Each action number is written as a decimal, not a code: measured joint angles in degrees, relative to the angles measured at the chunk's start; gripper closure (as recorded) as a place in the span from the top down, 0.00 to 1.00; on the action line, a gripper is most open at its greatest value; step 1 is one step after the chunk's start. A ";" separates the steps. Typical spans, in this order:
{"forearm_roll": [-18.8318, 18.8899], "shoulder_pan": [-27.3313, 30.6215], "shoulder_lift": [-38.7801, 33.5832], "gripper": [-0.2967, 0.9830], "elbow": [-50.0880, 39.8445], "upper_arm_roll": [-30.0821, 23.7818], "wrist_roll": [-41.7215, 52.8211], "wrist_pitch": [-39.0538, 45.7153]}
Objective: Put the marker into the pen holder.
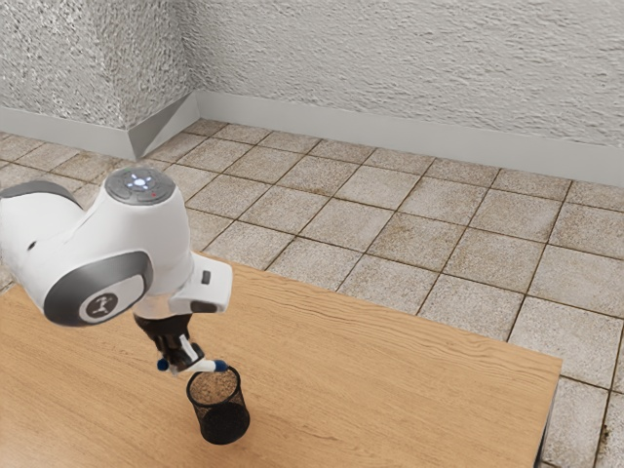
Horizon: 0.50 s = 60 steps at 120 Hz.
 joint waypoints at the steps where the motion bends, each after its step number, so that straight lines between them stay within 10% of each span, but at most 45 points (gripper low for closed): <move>1: -0.11 0.02 0.04 0.20 0.00 -0.03 -0.06 -0.15; 45: -1.93 4.40 15.21 0.22 6.24 0.20 -1.90 -1.97; 60: -2.21 4.87 21.82 0.37 12.23 0.83 -2.05 -2.12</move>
